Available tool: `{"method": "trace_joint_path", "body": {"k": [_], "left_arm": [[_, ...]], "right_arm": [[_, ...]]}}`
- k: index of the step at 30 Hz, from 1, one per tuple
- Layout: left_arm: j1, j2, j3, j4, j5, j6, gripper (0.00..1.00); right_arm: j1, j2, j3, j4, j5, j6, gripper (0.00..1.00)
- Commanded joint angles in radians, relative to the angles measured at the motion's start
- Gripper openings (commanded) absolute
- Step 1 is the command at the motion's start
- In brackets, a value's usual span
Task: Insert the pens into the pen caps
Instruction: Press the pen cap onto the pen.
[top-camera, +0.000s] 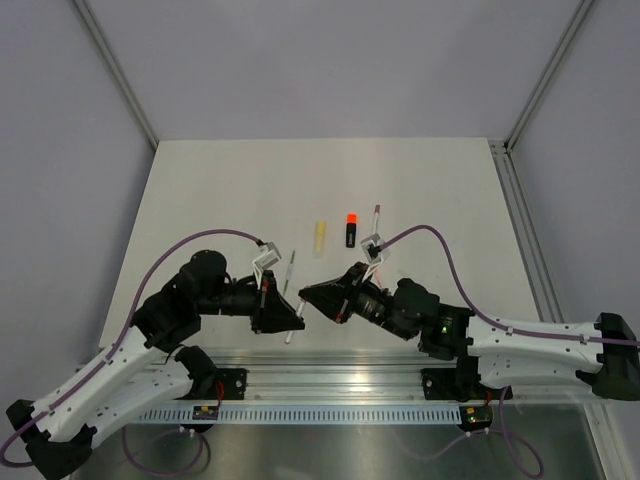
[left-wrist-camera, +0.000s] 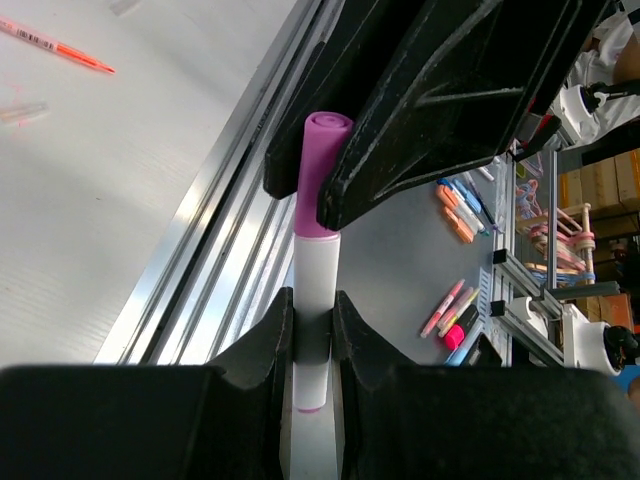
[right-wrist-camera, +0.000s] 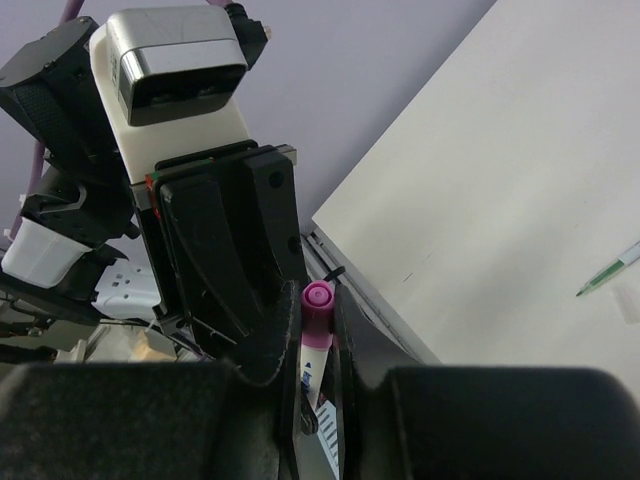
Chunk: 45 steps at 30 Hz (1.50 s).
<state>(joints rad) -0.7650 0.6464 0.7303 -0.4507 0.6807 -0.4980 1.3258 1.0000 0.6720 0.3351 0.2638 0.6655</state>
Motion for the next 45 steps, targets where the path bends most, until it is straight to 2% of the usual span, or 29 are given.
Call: {"method": "trace_joint_path", "body": {"k": [1, 3, 5, 7, 8, 10, 12, 14, 17, 19, 23, 27, 33, 36, 41, 43, 45], "left_arm": [[0.059, -0.005, 0.081, 0.558, -0.168, -0.024, 0.0], [0.062, 0.007, 0.083, 0.566, -0.162, -0.025, 0.0], [0.072, 0.003, 0.092, 0.541, -0.165, -0.008, 0.0], [0.076, -0.016, 0.118, 0.501, -0.171, 0.015, 0.0], [0.076, -0.019, 0.124, 0.491, -0.179, 0.018, 0.0], [0.078, -0.004, 0.116, 0.507, -0.17, 0.006, 0.0], [0.079, 0.009, 0.098, 0.541, -0.158, -0.011, 0.0], [0.079, 0.006, 0.09, 0.543, -0.159, -0.014, 0.0], [0.078, 0.016, 0.092, 0.543, -0.15, -0.016, 0.0], [0.079, 0.032, 0.078, 0.567, -0.138, -0.037, 0.0], [0.076, 0.024, 0.038, 0.641, -0.099, -0.085, 0.0], [0.05, 0.012, 0.005, 0.664, -0.104, -0.109, 0.0], [-0.083, -0.017, -0.014, 0.641, -0.181, -0.077, 0.0], [-0.146, -0.025, -0.029, 0.641, -0.214, -0.063, 0.0], [-0.181, -0.063, -0.031, 0.617, -0.254, -0.044, 0.0], [-0.186, -0.076, -0.026, 0.604, -0.27, -0.033, 0.0], [-0.186, -0.091, -0.028, 0.596, -0.279, -0.028, 0.0]], "right_arm": [[0.128, 0.081, -0.108, -0.347, -0.299, 0.058, 0.0], [0.157, 0.174, -0.062, -0.363, -0.281, 0.052, 0.0], [0.159, 0.148, -0.055, -0.386, -0.268, 0.037, 0.0], [0.158, 0.034, -0.096, -0.375, -0.226, 0.048, 0.0], [0.159, 0.034, -0.104, -0.364, -0.239, 0.071, 0.0], [0.174, 0.135, -0.056, -0.402, -0.253, 0.069, 0.0], [0.174, 0.093, -0.008, -0.482, -0.198, 0.023, 0.0], [0.173, 0.025, -0.049, -0.405, -0.215, 0.043, 0.0], [0.174, 0.083, -0.052, -0.406, -0.195, 0.065, 0.0], [0.174, 0.063, -0.048, -0.348, -0.167, 0.062, 0.0], [0.171, 0.028, 0.001, -0.346, -0.022, 0.051, 0.16], [0.144, 0.029, 0.07, -0.347, 0.027, 0.025, 0.22], [0.118, 0.052, 0.216, -0.425, 0.075, -0.052, 0.33], [0.108, 0.058, 0.277, -0.464, 0.078, -0.09, 0.33], [0.11, 0.06, 0.336, -0.525, 0.101, -0.124, 0.27], [0.108, 0.057, 0.356, -0.542, 0.103, -0.124, 0.21], [0.108, 0.052, 0.363, -0.553, 0.115, -0.127, 0.1]]}}
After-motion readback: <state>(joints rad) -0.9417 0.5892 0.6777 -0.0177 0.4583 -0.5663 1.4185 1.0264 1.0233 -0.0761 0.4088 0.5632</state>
